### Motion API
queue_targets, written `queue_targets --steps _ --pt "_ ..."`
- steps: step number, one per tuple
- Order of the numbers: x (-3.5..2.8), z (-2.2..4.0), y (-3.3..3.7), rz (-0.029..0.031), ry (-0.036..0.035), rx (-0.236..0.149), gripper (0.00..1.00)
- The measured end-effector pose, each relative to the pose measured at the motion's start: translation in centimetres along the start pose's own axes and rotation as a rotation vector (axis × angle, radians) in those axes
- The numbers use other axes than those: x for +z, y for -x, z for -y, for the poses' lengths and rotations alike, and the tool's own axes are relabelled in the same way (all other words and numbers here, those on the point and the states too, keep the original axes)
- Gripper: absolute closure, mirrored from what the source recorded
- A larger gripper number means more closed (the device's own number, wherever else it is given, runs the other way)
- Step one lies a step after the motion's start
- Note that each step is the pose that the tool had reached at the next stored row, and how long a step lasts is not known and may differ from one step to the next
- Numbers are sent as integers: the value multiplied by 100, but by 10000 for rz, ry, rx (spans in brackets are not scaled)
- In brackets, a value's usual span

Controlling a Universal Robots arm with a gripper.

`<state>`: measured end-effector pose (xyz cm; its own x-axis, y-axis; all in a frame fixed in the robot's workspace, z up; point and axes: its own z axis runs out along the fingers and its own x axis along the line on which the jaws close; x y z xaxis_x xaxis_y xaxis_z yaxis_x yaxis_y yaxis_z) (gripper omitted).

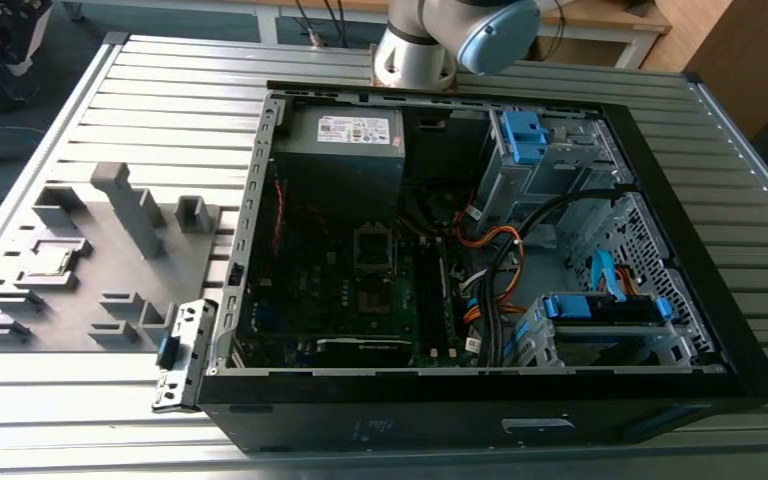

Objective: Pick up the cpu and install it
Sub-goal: 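Reach for the cpu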

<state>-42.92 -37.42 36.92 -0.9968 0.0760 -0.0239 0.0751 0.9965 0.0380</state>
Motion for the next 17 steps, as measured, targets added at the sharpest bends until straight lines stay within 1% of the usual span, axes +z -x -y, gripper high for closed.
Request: queue_targets --steps 3,7,12,17 --pt "29 21 -2 -2 -1 0 89" --pt "85 54 -5 -1 -1 1 89" --pt "167 88 -7 -2 -1 1 89" --pt "256 108 -10 -2 -1 0 89"
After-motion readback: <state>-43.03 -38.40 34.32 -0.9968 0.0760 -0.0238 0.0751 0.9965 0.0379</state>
